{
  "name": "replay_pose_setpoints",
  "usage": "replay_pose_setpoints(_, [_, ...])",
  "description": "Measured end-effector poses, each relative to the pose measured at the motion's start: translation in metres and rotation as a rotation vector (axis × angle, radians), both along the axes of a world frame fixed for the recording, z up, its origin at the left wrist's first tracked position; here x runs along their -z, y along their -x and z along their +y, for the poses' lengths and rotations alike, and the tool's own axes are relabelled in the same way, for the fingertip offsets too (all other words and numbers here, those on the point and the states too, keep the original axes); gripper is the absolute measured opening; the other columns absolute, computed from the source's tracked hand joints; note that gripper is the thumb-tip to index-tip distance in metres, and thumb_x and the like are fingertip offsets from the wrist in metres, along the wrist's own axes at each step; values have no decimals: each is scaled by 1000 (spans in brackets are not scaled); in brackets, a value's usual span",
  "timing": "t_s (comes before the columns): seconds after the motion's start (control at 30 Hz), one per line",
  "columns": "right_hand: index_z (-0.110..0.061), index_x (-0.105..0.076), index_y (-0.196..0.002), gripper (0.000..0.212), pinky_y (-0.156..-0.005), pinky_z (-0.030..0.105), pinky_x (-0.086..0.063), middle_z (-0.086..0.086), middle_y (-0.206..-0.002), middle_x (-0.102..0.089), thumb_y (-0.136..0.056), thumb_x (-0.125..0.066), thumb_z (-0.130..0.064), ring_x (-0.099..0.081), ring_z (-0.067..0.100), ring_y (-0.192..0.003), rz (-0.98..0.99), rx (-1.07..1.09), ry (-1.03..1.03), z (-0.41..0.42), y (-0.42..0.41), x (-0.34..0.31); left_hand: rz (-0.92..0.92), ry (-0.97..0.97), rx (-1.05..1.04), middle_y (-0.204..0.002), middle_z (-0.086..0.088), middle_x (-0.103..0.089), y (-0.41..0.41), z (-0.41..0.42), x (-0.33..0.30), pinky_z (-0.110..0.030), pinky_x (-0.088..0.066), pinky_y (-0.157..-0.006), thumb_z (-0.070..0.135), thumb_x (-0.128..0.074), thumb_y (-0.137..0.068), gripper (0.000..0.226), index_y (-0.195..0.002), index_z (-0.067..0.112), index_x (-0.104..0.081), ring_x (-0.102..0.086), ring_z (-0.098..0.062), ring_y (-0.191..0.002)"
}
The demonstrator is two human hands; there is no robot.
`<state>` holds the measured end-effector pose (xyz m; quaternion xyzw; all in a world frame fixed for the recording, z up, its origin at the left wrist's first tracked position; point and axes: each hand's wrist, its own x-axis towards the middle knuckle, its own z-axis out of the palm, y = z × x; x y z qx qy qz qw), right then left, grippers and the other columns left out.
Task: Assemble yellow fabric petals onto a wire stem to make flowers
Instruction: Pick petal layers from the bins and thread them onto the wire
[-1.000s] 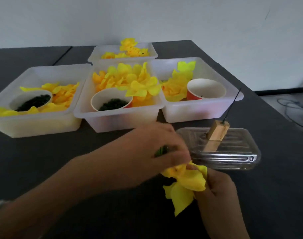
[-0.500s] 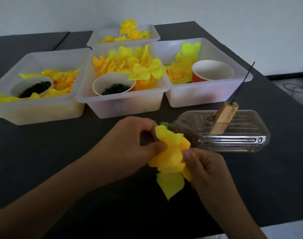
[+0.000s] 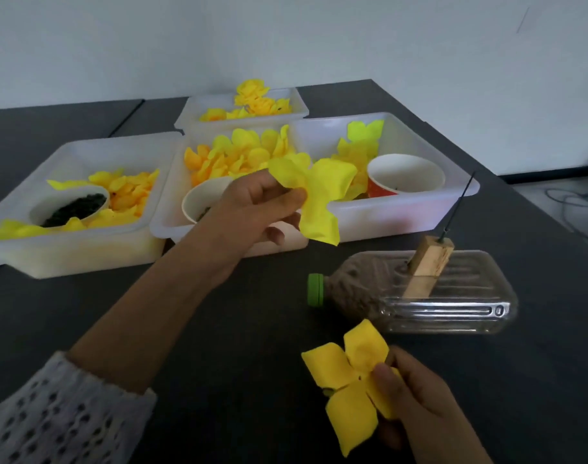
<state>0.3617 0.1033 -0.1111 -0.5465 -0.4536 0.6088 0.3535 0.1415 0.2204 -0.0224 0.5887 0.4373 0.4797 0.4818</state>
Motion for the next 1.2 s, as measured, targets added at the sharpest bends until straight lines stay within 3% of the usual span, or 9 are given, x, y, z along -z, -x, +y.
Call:
replay_pose_setpoints(0.1, [-10,-68,-99,15,-66,39,-43,28,-80,-63,-90,-58,-5,-56,31,-70,39,-53,22,3,-6,0,-100,89,98,-86,3,-71,-16,23,-7,-21,-42,-48,17,-58,-91,13,-100,20,-66,-62,-9,-67])
replay_pose_setpoints(0.2, [-11,-67,-103,20,-77,34,-52,15,-88,-73,-84,-67,-4,-68,25,-81,-28,-101,-23,7,-10,0,-86,150,143,-89,1,-73,-28,44,-4,-20,-39,-47,14,-58,-92,17,-89,26,-70,-64,-10,-67])
replay_pose_setpoints(0.47, [-10,-66,-103,34,-76,20,-53,6,-96,-76,-69,-71,-11,-71,17,-94,120,-180,107,15,-19,1,566,-322,-404,-85,-5,-70,-59,121,-21,-29,-48,-70,18,-63,-89,19,-72,18,-54,-66,-20,-77])
replay_pose_setpoints(0.6, [-12,-68,-104,42,-82,20,-52,0,-98,-76,-63,-69,-22,-70,14,-98,141,-192,74,12,-17,3,747,-313,-402,-86,-7,-61,-71,148,-16,-25,-31,-58,16,-57,-92,22,-72,19,-47,-60,-27,-86])
replay_pose_setpoints(0.67, [-13,-68,-105,43,-84,22,-51,-1,-99,-76,-63,-69,-23,-70,14,-99,145,-177,53,11,-15,4,694,-247,-416,-95,-8,-58,-74,155,-12,-23,-29,-52,12,-56,-91,7,-98,11,-54,-57,-25,-88])
replay_pose_setpoints(0.73, [-14,-68,-104,42,-82,20,-52,-1,-98,-76,-64,-69,-22,-70,13,-98,147,-165,45,11,-13,4,585,-166,-421,-96,-7,-52,-75,159,-7,-18,-32,-41,6,-52,-91,30,-119,10,-42,-55,-21,-74])
replay_pose_setpoints(0.9, [-16,-67,-104,35,-85,22,-52,-1,-99,-76,-69,-69,-20,-70,13,-99,151,-171,31,12,-13,4,564,-138,-399,-83,-1,-42,-74,154,0,-14,-35,-39,-5,-44,-90,33,-110,17,-28,-46,-15,-59])
replay_pose_setpoints(1.0, [-15,-68,-104,38,-82,21,-52,-2,-98,-76,-66,-69,-21,-70,13,-98,157,-173,22,12,-13,5,461,-131,-416,-91,-2,-49,-76,154,0,-13,-46,-42,17,-43,-103,15,-114,10,-37,-53,-14,-66])
replay_pose_setpoints(1.2, [-18,-68,-101,39,-79,18,-51,-6,-95,-76,-63,-69,-25,-70,9,-95,132,-148,11,11,-11,6,451,-47,-473,-91,-5,-63,-76,156,-5,-13,-36,-41,48,-35,-102,45,-118,7,-43,-52,-3,-51])
